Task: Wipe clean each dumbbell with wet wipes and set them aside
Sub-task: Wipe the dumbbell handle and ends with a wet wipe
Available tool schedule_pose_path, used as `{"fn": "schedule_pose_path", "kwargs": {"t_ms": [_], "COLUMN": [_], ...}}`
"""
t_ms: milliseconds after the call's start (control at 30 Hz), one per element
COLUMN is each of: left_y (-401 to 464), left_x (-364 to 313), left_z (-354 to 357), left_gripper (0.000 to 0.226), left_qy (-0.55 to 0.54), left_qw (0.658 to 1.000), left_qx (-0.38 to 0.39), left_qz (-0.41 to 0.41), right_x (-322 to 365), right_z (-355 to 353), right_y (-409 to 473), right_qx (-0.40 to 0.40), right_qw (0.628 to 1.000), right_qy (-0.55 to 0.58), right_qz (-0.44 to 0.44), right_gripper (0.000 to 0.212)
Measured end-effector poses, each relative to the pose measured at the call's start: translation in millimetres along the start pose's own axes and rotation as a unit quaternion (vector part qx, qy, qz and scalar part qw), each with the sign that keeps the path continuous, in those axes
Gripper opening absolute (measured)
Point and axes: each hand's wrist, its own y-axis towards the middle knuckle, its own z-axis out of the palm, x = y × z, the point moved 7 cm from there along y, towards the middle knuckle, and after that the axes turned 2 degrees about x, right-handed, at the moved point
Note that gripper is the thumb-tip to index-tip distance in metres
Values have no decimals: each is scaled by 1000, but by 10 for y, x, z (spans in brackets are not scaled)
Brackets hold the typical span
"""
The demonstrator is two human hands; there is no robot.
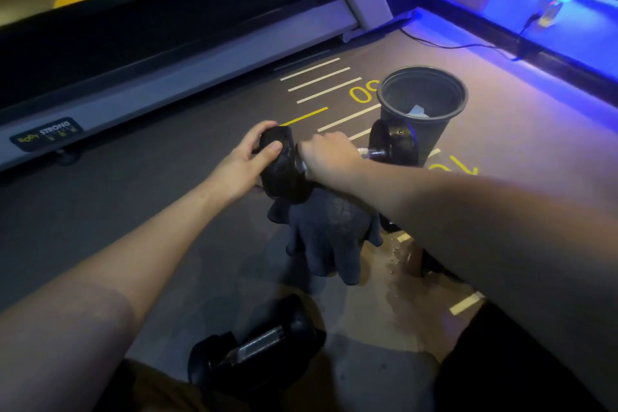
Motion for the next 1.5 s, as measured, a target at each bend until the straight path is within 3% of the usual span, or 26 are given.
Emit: {"fn": "schedule_pose_path", "kwargs": {"t_ms": [67,133,233,333,467,567,700,767,833,1000,1067,1167,1233,1333,1400,1500], "left_y": [-16,-32,-33,-11,-20,-32,-31,-42,-51,-77,-67,-14,10,16,-14,-46], "left_x": [-8,-3,5,25,36,38,35,16,7,-11,-4,6,-4,-4,-6,-7], "left_z": [7,9,-2,-6,-4,-15,-24,-21,-20,-36,-60,-56,-33,-31,-50,-75], "left_gripper": [32,31,35,38,41,43,43,42,41,40,39,39,41,44,44,44], "left_qy": [3,9,7,-2,7,16,19,17,23,46,55,38,29,31,47,62], "left_qw": [1000,1000,1000,1000,1000,1000,1000,1000,1000,999,998,999,999,999,999,998], "left_qx": [8,17,12,1,-1,2,0,-2,1,3,5,2,0,6,9,15], "left_qz": [4,5,5,3,4,14,11,11,13,16,19,19,17,19,21,21], "right_x": [19,-6,-34,-68,-84,-83,-66,-64,-45,61,59,1,-33,-59,-77,-82], "right_z": [36,17,-37,-32,120,168,123,34,-68,12,8,-47,-54,68,128,121], "right_y": [-69,-80,-36,44,149,169,197,124,30,-86,-68,2,38,93,124,146], "right_qx": [-40,-27,42,113,232,289,236,174,94,-20,-14,57,115,221,268,236], "right_qw": [999,1000,997,987,943,918,938,967,990,1000,1000,995,985,938,917,939], "right_qy": [-10,10,62,110,240,270,253,185,106,6,20,82,125,265,295,248], "right_qz": [2,5,3,7,17,10,8,10,6,5,11,22,25,36,37,24], "right_gripper": [25,26,31,19,10,5,12,22,17,20,22,25,14,10,5,12]}}
